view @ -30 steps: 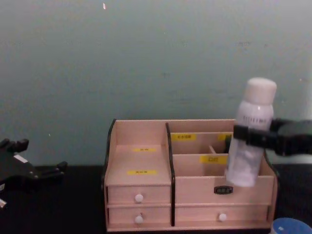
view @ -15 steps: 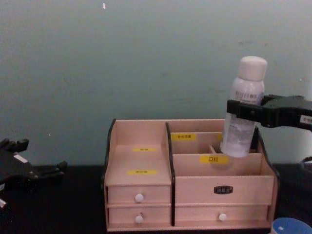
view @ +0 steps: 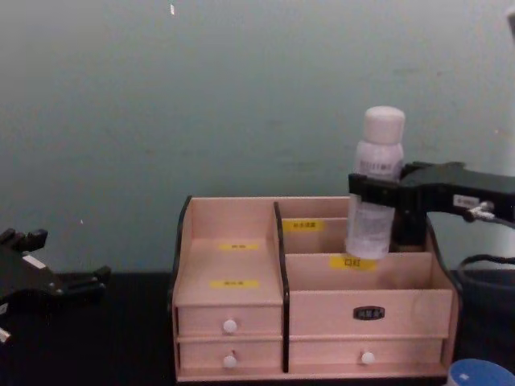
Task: Pick up the facial cleanser and watermelon frost from the table and place them into the tiered storage box.
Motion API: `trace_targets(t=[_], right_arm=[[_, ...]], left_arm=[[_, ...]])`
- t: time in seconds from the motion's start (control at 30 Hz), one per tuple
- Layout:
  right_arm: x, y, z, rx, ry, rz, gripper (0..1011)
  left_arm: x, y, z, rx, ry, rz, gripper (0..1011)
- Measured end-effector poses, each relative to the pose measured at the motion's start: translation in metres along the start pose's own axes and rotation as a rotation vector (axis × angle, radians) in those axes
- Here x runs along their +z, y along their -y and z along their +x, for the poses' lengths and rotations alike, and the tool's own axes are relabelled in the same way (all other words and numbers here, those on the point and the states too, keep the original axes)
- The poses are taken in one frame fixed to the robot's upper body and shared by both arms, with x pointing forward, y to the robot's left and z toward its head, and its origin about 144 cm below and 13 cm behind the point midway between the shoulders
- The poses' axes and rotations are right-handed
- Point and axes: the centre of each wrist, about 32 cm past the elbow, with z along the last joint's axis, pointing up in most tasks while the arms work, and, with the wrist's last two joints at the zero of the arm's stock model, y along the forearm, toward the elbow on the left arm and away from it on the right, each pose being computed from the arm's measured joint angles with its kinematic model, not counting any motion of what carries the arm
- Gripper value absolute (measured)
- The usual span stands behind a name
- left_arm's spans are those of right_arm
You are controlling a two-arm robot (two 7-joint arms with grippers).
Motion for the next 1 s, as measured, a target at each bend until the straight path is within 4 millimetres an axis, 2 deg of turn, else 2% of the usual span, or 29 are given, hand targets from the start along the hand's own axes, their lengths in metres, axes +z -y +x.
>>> trace_targets(t=[1.0], right_arm=[[0.004, -0.041, 0.003, 0.011, 0.008, 0.006, 600]], left_arm=[[0.000, 0.000, 0.000, 0.000, 0.000, 0.000, 1001]])
